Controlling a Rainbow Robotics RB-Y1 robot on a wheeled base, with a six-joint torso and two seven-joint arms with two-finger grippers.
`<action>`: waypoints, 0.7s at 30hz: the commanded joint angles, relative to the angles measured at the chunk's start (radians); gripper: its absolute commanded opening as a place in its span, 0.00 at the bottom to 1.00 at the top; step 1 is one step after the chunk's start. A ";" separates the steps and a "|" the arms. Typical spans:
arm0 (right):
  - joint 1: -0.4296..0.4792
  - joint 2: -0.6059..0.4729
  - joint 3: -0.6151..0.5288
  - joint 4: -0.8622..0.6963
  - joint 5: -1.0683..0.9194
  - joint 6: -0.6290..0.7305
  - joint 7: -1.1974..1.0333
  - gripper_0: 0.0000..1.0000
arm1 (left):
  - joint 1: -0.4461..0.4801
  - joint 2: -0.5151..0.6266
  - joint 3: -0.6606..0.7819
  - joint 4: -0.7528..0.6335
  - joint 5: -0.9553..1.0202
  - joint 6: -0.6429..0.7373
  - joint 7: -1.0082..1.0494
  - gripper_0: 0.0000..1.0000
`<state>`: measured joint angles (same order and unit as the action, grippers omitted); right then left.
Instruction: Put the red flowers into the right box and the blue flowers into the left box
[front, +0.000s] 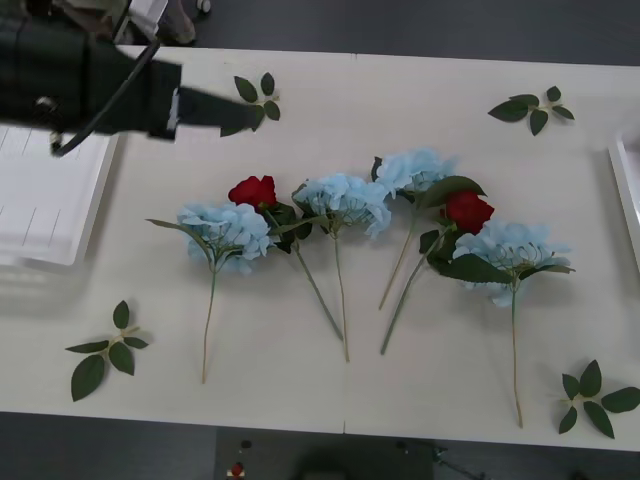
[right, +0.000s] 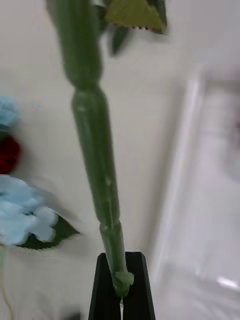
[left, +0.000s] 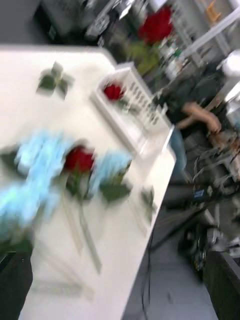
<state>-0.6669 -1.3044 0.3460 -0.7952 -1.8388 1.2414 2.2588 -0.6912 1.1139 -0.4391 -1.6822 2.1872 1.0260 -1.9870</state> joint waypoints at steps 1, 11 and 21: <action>-0.103 -0.056 0.087 0.106 0.208 -0.036 -0.051 0.00 | 0.171 0.076 0.033 -0.068 -0.066 0.101 0.100 1.00; -0.117 -0.003 0.320 0.177 0.478 -0.310 -0.191 0.00 | 0.242 0.017 0.033 -0.113 -0.460 0.181 0.537 1.00; -0.114 0.108 0.449 0.229 0.661 -0.499 -0.386 0.01 | 0.029 -0.183 -0.167 0.039 -0.771 0.172 0.766 1.00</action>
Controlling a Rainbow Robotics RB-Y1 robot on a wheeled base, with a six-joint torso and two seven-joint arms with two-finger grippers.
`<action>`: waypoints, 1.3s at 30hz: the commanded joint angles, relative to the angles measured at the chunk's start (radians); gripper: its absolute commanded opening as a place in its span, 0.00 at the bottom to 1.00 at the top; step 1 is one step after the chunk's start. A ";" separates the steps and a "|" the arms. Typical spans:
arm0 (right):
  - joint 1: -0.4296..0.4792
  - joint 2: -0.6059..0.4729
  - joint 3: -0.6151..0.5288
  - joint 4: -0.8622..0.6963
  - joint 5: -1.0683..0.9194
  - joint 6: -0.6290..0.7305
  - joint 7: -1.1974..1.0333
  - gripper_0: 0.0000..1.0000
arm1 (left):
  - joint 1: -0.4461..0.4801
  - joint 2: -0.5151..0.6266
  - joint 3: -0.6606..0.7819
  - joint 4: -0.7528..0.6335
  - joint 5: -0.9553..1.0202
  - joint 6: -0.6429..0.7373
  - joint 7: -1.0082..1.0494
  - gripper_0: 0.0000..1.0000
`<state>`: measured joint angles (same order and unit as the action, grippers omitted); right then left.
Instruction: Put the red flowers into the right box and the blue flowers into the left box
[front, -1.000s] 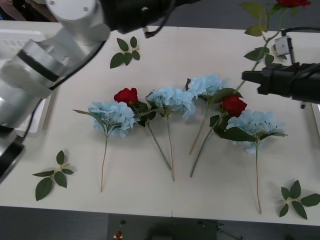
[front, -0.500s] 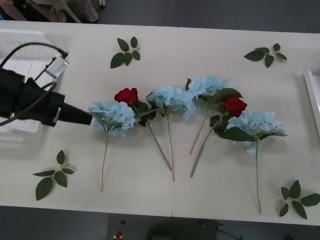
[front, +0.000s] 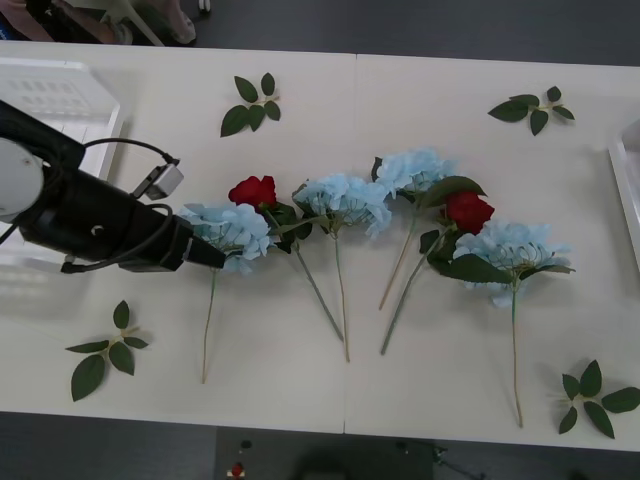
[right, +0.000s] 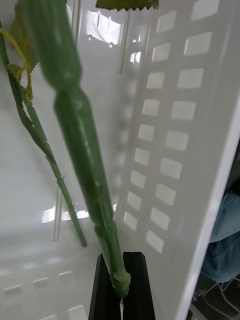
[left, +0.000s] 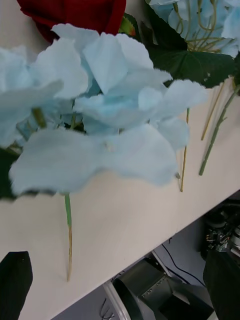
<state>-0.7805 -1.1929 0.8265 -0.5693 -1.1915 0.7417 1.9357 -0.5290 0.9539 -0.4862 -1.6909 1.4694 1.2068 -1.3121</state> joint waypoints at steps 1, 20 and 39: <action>-0.002 -0.004 -0.032 0.002 0.010 0.001 -0.060 0.17 | -0.149 -0.035 -0.140 0.063 -0.067 -0.012 0.100 1.00; 0.145 -0.194 -0.270 -0.537 -0.468 0.507 -0.044 1.00 | -0.255 -0.316 -0.235 0.431 -0.356 -0.042 0.117 0.98; 0.696 -0.013 -0.578 -1.448 0.046 0.357 -0.865 1.00 | -0.258 -0.109 -0.141 0.174 -0.281 -0.026 0.108 0.00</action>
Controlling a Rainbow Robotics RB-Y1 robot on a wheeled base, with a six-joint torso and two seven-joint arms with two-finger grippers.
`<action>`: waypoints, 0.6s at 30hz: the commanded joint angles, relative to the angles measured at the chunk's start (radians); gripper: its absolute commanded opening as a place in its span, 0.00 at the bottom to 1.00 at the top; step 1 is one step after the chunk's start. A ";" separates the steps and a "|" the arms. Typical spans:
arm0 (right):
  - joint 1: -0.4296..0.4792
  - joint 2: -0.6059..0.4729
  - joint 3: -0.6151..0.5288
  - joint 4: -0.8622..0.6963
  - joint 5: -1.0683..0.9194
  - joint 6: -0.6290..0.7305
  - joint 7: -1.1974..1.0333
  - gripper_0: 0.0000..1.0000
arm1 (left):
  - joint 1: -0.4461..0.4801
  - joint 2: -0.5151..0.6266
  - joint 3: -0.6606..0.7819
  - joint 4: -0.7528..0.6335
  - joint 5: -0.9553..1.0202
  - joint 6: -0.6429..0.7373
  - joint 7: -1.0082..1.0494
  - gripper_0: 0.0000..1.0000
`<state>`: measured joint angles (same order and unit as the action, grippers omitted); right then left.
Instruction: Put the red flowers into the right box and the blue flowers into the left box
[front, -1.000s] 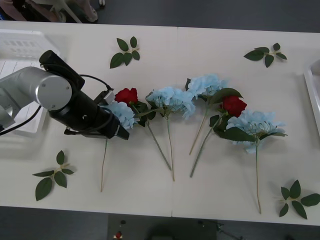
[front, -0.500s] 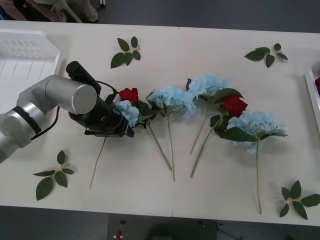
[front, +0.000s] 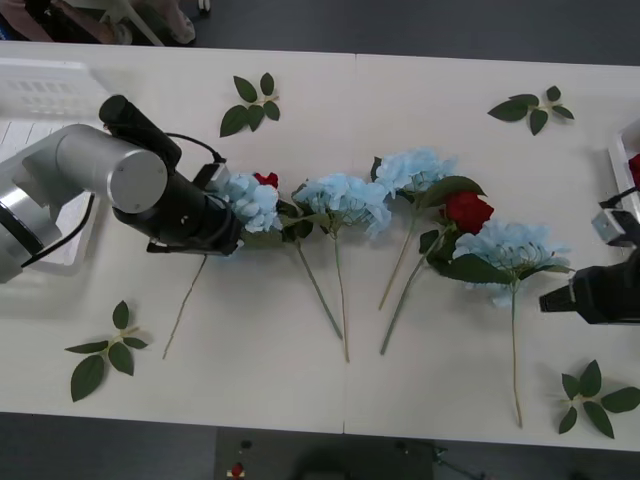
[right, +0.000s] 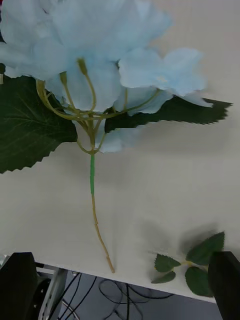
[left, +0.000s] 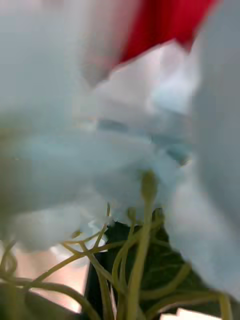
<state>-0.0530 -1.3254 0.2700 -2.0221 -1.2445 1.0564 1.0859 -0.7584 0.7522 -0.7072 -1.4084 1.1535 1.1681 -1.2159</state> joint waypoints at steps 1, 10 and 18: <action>-0.053 0.160 0.002 0.016 0.152 0.063 -0.017 1.00 | -0.029 0.119 0.107 -0.146 0.045 0.036 0.010 0.00; -0.174 0.226 0.268 0.086 0.421 -0.036 -0.136 1.00 | -0.029 0.274 0.414 -0.374 0.061 0.374 -0.070 0.00; -0.176 0.229 0.316 0.123 0.485 -0.045 -0.147 0.89 | -0.027 0.421 0.476 -0.268 -0.290 0.439 -0.505 0.00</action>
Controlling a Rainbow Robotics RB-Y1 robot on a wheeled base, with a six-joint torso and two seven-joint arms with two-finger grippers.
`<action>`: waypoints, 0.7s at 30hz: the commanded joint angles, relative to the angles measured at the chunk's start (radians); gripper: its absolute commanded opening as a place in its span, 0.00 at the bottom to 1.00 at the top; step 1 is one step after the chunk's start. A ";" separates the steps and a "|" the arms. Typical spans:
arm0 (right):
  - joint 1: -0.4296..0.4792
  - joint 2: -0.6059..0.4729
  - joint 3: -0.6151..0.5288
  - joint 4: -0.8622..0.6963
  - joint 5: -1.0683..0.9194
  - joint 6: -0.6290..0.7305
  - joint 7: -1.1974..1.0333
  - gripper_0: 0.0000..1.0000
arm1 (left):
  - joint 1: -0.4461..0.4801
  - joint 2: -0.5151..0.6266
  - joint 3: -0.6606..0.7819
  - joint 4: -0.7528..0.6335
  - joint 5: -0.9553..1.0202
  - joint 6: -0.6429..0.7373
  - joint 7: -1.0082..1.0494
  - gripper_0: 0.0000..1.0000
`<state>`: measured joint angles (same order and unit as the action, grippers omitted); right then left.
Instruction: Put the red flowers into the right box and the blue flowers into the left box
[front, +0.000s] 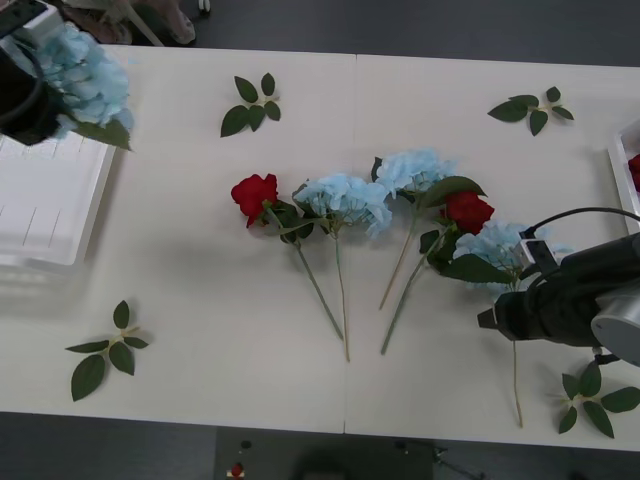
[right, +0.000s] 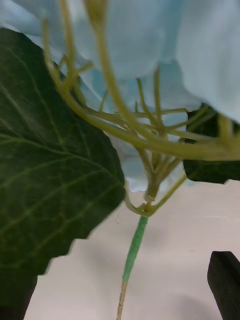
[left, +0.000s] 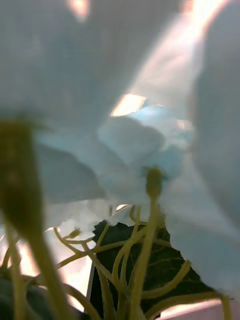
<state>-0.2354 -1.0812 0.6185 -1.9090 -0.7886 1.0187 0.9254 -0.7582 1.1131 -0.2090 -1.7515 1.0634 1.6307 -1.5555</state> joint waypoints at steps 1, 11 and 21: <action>0.007 -0.013 -0.031 0.015 0.034 -0.012 0.013 0.65 | -0.029 0.060 -0.024 0.115 -0.272 -0.054 -0.202 0.00; 0.005 0.026 -0.031 0.050 0.058 -0.023 0.018 0.05 | -0.029 0.044 -0.176 0.449 -0.517 -0.422 -0.209 0.00; -0.021 0.012 -0.042 0.071 -0.009 -0.100 0.043 0.00 | -0.029 -0.012 -0.220 0.684 -0.576 -0.661 -0.196 0.61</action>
<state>-0.2301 -1.0519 0.5922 -1.8227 -0.7612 0.9634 0.9257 -0.7583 1.0791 -0.4292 -1.0417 0.4871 0.9848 -1.7778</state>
